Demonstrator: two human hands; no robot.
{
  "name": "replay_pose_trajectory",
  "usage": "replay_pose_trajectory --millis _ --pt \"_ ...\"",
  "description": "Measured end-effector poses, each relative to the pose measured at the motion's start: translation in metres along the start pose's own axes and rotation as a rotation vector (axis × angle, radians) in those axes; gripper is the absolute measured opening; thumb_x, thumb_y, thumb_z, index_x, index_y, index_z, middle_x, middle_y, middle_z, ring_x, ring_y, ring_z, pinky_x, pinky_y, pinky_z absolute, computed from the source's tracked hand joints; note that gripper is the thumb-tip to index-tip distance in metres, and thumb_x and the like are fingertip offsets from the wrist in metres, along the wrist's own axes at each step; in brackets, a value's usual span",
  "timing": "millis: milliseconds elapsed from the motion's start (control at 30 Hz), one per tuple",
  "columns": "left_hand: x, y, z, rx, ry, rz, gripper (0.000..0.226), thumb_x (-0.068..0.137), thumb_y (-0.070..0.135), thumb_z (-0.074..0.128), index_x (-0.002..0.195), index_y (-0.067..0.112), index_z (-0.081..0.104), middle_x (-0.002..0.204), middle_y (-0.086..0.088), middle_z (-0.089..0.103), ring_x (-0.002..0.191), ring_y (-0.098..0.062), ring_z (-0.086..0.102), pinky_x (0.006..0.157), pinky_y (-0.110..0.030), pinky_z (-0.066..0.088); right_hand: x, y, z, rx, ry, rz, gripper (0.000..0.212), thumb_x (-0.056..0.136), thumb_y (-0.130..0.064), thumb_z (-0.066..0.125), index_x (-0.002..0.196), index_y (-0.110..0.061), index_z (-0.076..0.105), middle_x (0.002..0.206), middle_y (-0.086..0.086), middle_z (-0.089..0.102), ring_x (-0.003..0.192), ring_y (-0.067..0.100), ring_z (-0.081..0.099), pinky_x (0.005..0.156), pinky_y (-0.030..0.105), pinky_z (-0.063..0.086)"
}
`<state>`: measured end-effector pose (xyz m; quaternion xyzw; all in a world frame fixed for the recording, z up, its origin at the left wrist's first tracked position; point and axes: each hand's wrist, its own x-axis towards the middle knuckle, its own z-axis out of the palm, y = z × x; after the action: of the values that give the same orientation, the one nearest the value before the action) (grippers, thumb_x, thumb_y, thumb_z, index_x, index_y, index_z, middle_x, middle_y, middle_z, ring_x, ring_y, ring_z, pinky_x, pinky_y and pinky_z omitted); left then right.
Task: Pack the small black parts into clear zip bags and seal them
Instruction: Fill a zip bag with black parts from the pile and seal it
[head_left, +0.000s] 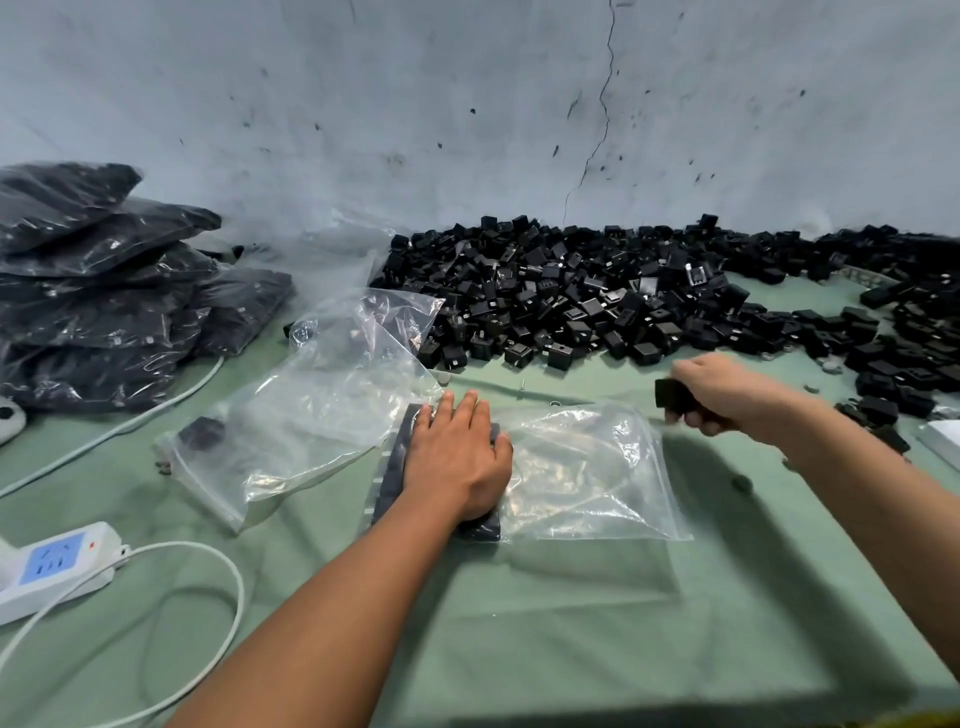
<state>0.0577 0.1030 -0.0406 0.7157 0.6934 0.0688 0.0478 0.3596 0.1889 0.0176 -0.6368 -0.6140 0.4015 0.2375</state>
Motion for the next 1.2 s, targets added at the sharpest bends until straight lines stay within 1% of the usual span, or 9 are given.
replay_pose_trajectory --millis 167,267,367,600,767,867,967,1100,1200 --pt "0.000 0.001 -0.001 0.010 -0.012 -0.002 0.068 0.106 0.049 0.016 0.165 0.016 0.011 0.173 -0.003 0.005 0.159 -0.024 -0.001 0.129 -0.046 -0.002 -0.041 0.026 -0.003 -0.044 -0.446 0.052 0.056 0.097 -0.061 0.054 0.086 -0.008 0.069 0.065 0.012 0.050 0.048 0.019 0.041 0.039 0.025 0.036" --pt "-0.001 0.001 -0.003 0.017 -0.021 -0.003 0.068 0.106 0.048 0.016 0.165 0.015 0.010 0.173 -0.003 0.004 0.159 -0.025 -0.002 0.129 -0.046 -0.003 -0.051 0.019 0.019 0.071 -0.546 -0.042 0.036 0.091 -0.047 0.065 0.094 -0.013 0.075 0.075 0.009 0.059 0.060 0.017 0.056 0.052 0.027 0.051" --pt "-0.002 0.003 -0.005 0.014 -0.029 -0.008 0.067 0.106 0.048 0.017 0.165 0.015 0.012 0.173 -0.003 0.005 0.159 -0.024 -0.001 0.129 -0.046 -0.002 -0.052 0.012 0.033 0.229 -0.618 -0.097 0.039 0.091 -0.036 0.066 0.112 -0.004 0.070 0.092 0.010 0.070 0.078 0.018 0.064 0.066 0.026 0.054" --pt "-0.003 0.005 -0.007 0.001 -0.018 -0.017 0.066 0.106 0.047 0.019 0.164 0.016 0.015 0.173 -0.003 0.008 0.159 -0.024 0.000 0.129 -0.046 -0.002 -0.043 -0.003 0.040 0.242 -0.480 -0.191 0.024 0.107 -0.012 0.050 0.116 -0.011 0.072 0.085 0.013 0.068 0.055 0.009 0.045 0.045 0.020 0.029" --pt "-0.003 0.005 -0.008 -0.003 -0.019 -0.018 0.066 0.106 0.047 0.019 0.164 0.015 0.015 0.172 -0.003 0.009 0.159 -0.024 0.001 0.129 -0.046 -0.001 -0.041 -0.011 0.030 0.439 -0.539 -0.227 0.030 0.096 -0.018 0.060 0.122 -0.008 0.072 0.110 0.028 0.071 0.053 0.012 0.052 0.036 0.017 0.037" --pt "-0.004 0.005 -0.008 -0.003 -0.019 -0.016 0.066 0.106 0.046 0.019 0.164 0.015 0.016 0.172 -0.003 0.009 0.159 -0.024 0.001 0.129 -0.046 -0.001 -0.042 -0.013 0.035 0.449 -0.625 -0.149 0.035 0.095 -0.016 0.064 0.129 -0.007 0.068 0.124 0.027 0.069 0.074 0.024 0.070 0.054 0.025 0.058" --pt "-0.004 0.004 -0.008 -0.004 -0.022 -0.011 0.066 0.106 0.046 0.020 0.164 0.015 0.016 0.172 -0.004 0.009 0.159 -0.024 0.001 0.129 -0.046 -0.001 -0.044 -0.010 0.050 0.243 -0.694 -0.116 0.040 0.085 -0.015 0.080 0.124 -0.012 0.072 0.118 0.016 0.073 0.079 0.023 0.069 0.065 0.027 0.060" --pt "-0.002 0.005 -0.008 -0.002 -0.023 -0.016 0.066 0.106 0.046 0.020 0.164 0.015 0.017 0.173 -0.003 0.009 0.159 -0.024 0.001 0.129 -0.046 -0.001 -0.039 -0.013 0.072 -0.018 -0.559 -0.370 0.033 0.090 -0.011 0.078 0.122 -0.016 0.070 0.114 -0.002 0.076 0.107 0.018 0.072 0.096 0.032 0.058" --pt "-0.002 0.005 -0.007 0.006 -0.027 -0.016 0.066 0.105 0.047 0.019 0.164 0.016 0.017 0.173 -0.003 0.009 0.159 -0.024 0.000 0.129 -0.046 -0.001 -0.037 -0.021 0.088 -0.142 -0.404 -0.568 0.019 0.088 -0.023 0.081 0.106 -0.018 0.078 0.106 -0.007 0.075 0.099 0.011 0.072 0.091 0.031 0.060"
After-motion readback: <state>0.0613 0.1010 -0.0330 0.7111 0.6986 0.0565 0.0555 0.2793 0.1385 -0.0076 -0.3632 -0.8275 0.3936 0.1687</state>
